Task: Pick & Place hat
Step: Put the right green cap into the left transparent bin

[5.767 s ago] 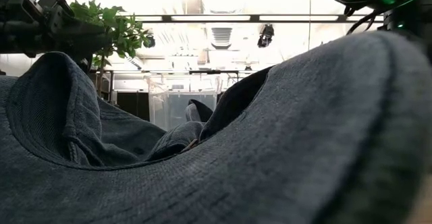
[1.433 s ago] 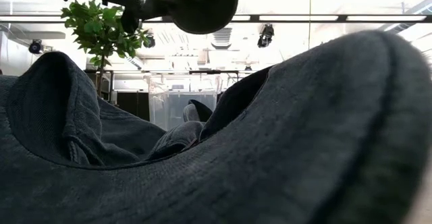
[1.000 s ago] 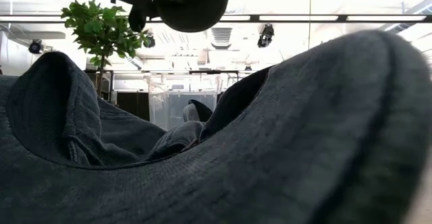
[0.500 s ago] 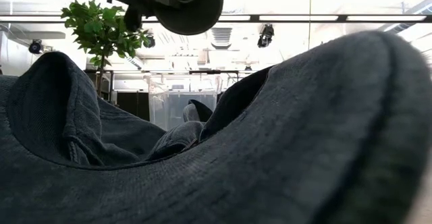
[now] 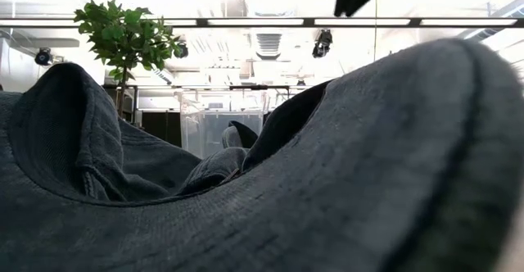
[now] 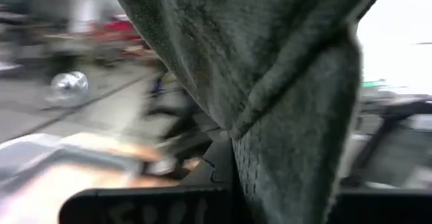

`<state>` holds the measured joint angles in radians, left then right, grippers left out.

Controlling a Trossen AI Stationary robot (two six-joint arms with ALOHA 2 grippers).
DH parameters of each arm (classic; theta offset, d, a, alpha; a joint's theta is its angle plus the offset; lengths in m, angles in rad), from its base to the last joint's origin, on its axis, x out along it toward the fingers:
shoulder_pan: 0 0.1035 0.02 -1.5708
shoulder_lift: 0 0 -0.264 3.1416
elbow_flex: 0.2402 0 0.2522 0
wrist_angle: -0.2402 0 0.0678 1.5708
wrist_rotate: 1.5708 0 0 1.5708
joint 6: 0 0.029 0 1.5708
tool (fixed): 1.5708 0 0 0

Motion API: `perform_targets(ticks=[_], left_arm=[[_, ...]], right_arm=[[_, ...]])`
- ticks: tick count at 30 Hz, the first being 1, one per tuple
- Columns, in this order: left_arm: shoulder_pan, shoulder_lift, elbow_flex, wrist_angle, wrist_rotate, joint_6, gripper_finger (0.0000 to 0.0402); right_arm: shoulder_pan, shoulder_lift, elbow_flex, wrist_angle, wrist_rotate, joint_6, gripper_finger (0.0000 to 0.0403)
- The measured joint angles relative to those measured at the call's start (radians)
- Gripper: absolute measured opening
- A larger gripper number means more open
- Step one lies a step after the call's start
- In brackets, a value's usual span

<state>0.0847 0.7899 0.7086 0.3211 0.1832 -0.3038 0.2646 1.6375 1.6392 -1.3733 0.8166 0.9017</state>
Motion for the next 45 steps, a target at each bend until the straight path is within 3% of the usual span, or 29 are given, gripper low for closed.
perform_targets(ticks=[4, 12, 19, 24, 28, 33, 36, 41, 45], left_arm=[[0.0, -0.014, -0.001, 0.102, 0.177, -0.053, 0.0005], [-0.007, 0.016, -0.002, 0.36, 0.398, -0.17, 0.0005], [-0.046, 0.057, -0.002, 0.614, 0.433, -0.191, 0.0005], [-0.066, 0.086, -0.002, 0.681, 0.414, -0.191, 0.0005], [-0.071, 0.114, -0.002, 0.681, 0.295, -0.192, 0.0005], [-0.075, 0.145, -0.002, 0.701, -0.115, -0.286, 0.0005], [-0.075, 0.154, -0.002, 0.732, -0.292, -0.389, 0.0005], [-0.075, 0.155, -0.001, 0.748, -0.446, -0.549, 0.0005], [-0.075, 0.159, -0.001, 0.745, -0.501, -0.599, 0.0005]], right_arm=[[-0.001, 0.0, -0.029, -0.008, 0.006, 0.008, 0.0157], [-0.001, 0.0, -0.066, -0.005, 0.122, -0.014, 0.0148], [-0.001, 0.001, -0.096, 0.003, 0.163, -0.037, 0.0152], [-0.001, 0.001, -0.108, 0.028, 0.181, -0.037, 0.015], [-0.001, 0.001, -0.109, 0.03, 0.181, -0.037, 0.0145], [-0.001, 0.001, -0.109, 0.034, 0.181, -0.037, 0.0145], [-0.001, 0.001, -0.109, 0.043, 0.181, -0.037, 0.0149], [-0.001, 0.001, -0.109, 0.055, 0.181, -0.037, 0.0149], [-0.001, 0.001, -0.109, 0.056, 0.181, -0.037, 0.0144]])
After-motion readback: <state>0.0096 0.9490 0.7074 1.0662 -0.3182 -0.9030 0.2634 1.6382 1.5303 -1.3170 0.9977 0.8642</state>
